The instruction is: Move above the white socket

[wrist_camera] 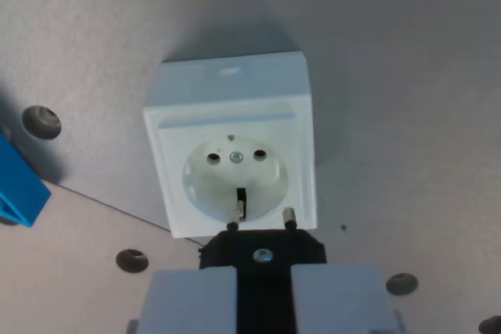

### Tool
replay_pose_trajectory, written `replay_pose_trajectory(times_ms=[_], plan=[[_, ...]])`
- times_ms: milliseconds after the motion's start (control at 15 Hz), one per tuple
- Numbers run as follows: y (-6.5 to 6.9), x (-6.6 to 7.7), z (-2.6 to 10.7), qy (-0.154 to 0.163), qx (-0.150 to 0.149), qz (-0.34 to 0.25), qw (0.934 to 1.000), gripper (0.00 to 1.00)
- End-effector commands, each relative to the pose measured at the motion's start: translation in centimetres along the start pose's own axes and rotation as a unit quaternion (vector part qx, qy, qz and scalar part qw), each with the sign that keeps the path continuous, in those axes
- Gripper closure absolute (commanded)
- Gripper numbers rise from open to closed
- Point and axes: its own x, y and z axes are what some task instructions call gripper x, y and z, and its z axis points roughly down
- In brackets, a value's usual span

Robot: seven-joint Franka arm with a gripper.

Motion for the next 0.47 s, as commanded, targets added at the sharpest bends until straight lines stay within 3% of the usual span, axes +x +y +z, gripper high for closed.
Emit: replay_pose_trajectory(times_ms=[67,467], plan=[[-0.52,-0.44,1.06,0.045,-0.036,-0.046,0.9973,1.0],[-0.92,-0.56,1.65,0.041,-0.036,-0.038,0.9978,1.0]])
